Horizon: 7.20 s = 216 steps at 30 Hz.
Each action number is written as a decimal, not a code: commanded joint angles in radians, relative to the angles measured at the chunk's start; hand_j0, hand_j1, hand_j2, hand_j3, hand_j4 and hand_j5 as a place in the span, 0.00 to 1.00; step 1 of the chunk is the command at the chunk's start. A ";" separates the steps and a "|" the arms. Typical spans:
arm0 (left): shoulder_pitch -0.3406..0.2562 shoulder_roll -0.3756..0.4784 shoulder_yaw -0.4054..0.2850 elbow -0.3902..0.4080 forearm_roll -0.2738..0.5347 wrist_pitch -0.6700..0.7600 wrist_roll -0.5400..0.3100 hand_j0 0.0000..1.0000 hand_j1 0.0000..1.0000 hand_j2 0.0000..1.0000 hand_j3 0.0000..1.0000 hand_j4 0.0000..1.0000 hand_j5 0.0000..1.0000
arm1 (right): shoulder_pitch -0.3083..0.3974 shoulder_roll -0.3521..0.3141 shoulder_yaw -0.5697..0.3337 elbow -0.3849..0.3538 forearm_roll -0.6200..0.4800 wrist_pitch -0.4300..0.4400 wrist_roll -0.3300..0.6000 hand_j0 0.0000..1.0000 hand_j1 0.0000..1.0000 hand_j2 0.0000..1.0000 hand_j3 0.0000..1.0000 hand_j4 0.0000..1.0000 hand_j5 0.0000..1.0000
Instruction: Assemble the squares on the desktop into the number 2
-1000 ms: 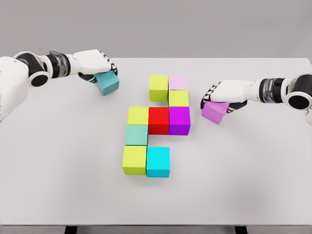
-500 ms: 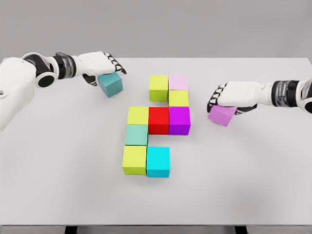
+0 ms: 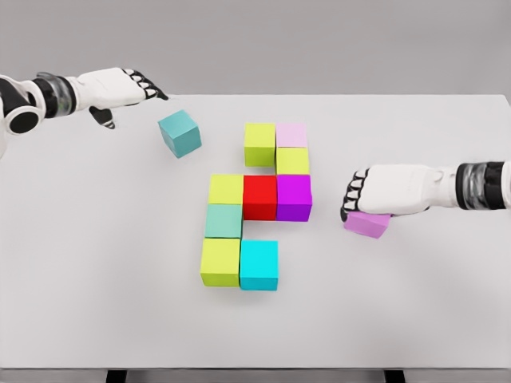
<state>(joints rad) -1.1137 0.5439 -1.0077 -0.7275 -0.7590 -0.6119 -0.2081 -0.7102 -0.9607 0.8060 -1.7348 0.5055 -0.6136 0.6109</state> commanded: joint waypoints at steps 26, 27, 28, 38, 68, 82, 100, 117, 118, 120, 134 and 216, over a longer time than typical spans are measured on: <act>-0.006 -0.039 -0.029 0.128 -0.014 0.001 -0.062 1.00 1.00 1.00 1.00 1.00 1.00 | 0.015 0.089 0.101 -0.032 -0.058 0.003 0.000 0.57 0.57 0.57 0.57 0.57 0.57; -0.006 -0.039 -0.031 0.128 -0.014 0.001 -0.076 1.00 1.00 1.00 1.00 1.00 1.00 | 0.015 0.088 0.104 -0.032 -0.084 0.003 0.000 0.57 0.57 0.57 0.57 0.57 0.57; -0.008 -0.039 -0.032 0.128 -0.014 0.001 -0.079 1.00 1.00 1.00 1.00 1.00 1.00 | 0.015 0.088 0.104 -0.032 -0.094 0.003 0.000 0.57 0.57 0.57 0.57 0.57 0.57; 0.003 -0.027 -0.063 0.086 -0.011 0.001 -0.080 1.00 1.00 1.00 1.00 1.00 1.00 | 0.017 0.089 0.104 -0.032 -0.094 0.003 0.000 0.89 0.89 0.89 0.89 0.89 0.89; -0.011 -0.056 -0.068 0.089 -0.014 0.001 -0.080 1.00 1.00 1.00 1.00 1.00 1.00 | 0.055 -0.109 0.002 0.078 -0.206 0.003 0.000 0.99 0.99 0.99 0.99 0.99 0.99; -0.011 -0.076 -0.068 0.088 -0.014 0.001 -0.080 1.00 1.00 1.00 1.00 1.00 1.00 | 0.009 -0.053 0.075 0.126 -0.091 0.003 0.000 0.99 0.99 0.99 0.99 0.99 0.99; -0.018 -0.133 -0.063 0.092 -0.014 0.001 -0.096 1.00 1.00 1.00 1.00 1.00 1.00 | 0.011 -0.009 0.113 0.106 -0.051 0.003 0.000 0.99 0.99 0.99 0.99 0.99 0.99; -0.031 -0.185 -0.060 0.106 -0.014 0.001 -0.117 1.00 1.00 1.00 1.00 1.00 1.00 | 0.011 0.020 0.113 0.044 -0.035 0.003 0.000 0.99 0.99 0.99 0.99 0.99 0.99; -0.032 -0.185 -0.055 0.109 -0.014 0.001 -0.117 1.00 1.00 1.00 1.00 1.00 1.00 | 0.012 0.019 0.111 0.047 -0.035 0.003 0.000 0.99 0.99 0.99 0.99 0.99 0.99; -0.032 -0.183 -0.035 0.111 -0.014 0.001 -0.117 1.00 1.00 1.00 1.00 1.00 1.00 | 0.012 0.019 0.108 0.050 -0.035 0.003 0.000 0.99 0.99 0.99 0.99 0.99 0.99; -0.025 -0.073 -0.012 0.094 -0.002 0.001 -0.116 1.00 1.00 1.00 1.00 1.00 1.00 | 0.012 0.030 0.111 0.026 -0.035 0.003 0.000 0.99 0.99 0.99 0.99 0.99 0.99; 0.000 -0.093 -0.154 -0.075 0.003 0.001 -0.116 1.00 1.00 1.00 1.00 1.00 1.00 | 0.288 0.192 -0.542 0.291 -0.550 0.003 0.000 1.00 1.00 1.00 1.00 1.00 1.00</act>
<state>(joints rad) -1.1137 0.4506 -1.1624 -0.8011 -0.7599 -0.6123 -0.3240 -0.3808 -0.8603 0.3846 -1.5019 0.0332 -0.6110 0.6107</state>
